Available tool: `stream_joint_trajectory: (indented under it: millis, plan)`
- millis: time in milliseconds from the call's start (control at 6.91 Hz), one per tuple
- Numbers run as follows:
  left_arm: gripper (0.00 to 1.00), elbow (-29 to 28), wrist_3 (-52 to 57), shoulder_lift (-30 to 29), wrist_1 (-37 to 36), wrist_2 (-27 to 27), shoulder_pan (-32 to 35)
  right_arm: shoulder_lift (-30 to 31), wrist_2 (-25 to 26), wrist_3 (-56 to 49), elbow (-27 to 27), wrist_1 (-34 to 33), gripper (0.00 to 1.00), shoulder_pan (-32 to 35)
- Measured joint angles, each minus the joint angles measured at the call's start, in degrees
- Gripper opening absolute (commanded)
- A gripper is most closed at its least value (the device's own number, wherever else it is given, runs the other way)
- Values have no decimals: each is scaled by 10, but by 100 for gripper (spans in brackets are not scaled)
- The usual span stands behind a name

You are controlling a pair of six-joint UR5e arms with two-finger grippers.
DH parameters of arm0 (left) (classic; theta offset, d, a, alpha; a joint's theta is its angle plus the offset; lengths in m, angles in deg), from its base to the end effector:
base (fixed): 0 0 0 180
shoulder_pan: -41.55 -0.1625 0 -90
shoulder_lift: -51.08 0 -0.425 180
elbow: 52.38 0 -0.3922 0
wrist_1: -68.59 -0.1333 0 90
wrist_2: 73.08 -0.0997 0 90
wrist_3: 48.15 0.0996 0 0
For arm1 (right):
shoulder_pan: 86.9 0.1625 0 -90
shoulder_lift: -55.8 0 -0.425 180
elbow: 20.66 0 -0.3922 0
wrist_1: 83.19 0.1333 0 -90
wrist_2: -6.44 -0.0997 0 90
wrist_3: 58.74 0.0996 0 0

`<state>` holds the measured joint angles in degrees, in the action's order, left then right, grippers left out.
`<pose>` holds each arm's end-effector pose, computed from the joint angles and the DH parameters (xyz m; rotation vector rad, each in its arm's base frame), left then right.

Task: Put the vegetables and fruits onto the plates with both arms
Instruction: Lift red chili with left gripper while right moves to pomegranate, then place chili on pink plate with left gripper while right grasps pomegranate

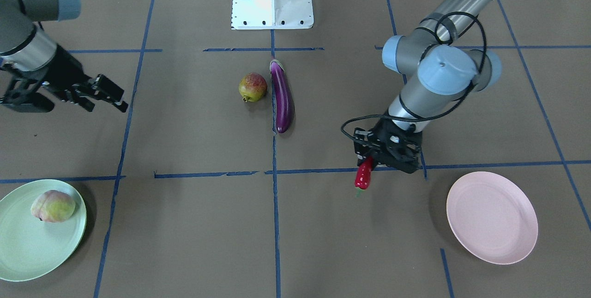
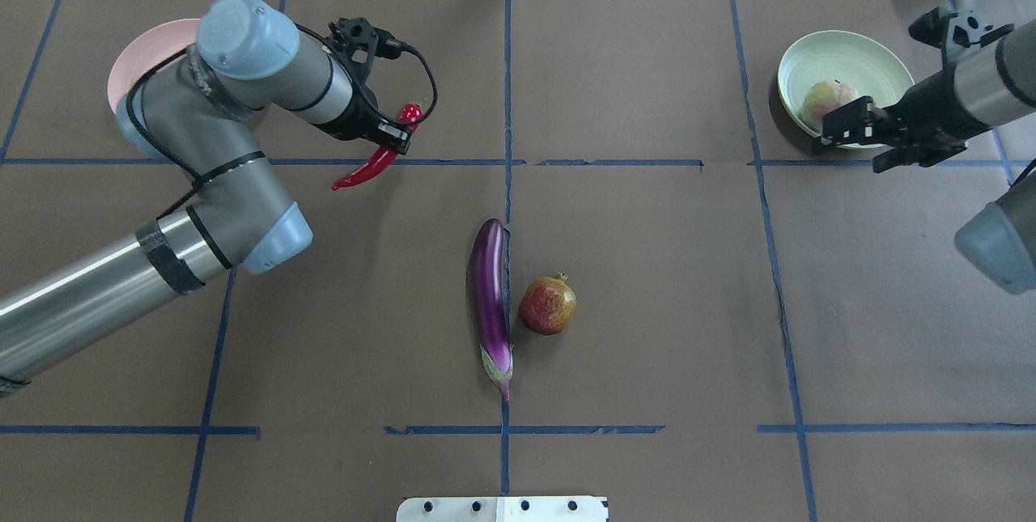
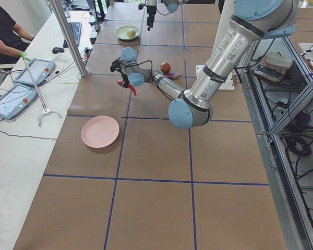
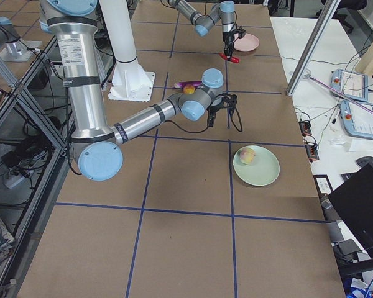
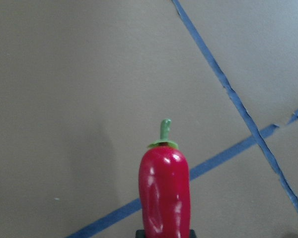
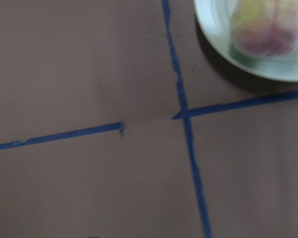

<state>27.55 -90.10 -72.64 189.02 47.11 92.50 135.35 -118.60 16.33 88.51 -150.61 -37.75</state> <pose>0.3911 -0.6142 0.3284 0.3840 0.9676 0.2025 -0.2980 -0.4610 0.3578 -0.0139 -1.0484 0.2634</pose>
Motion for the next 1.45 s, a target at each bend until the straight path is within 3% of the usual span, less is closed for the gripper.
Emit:
stream_joint_trajectory:
  millis: [289,434,579,724,868,1013,1447]
  plan:
    - [9,-37,-15,29,-14,7,85,-91,85,159,14,-60,100,-119]
    - [25,-78,-38,29,-17,5,106,-136,117,186,14,-116,100,-158]
    - [61,-124,-55,26,-15,-6,118,-170,146,197,12,-162,100,-189]
    - [75,-159,-60,18,-14,-20,124,-186,172,203,8,-181,100,-211]
    - [82,-190,-61,4,-13,-30,126,-205,189,209,-9,-187,100,-222]
    - [99,-210,-62,-10,-12,-37,127,-230,198,216,-38,-189,100,-227]
    - [100,-220,-68,-23,-2,-49,128,-256,230,221,-99,-189,100,-244]
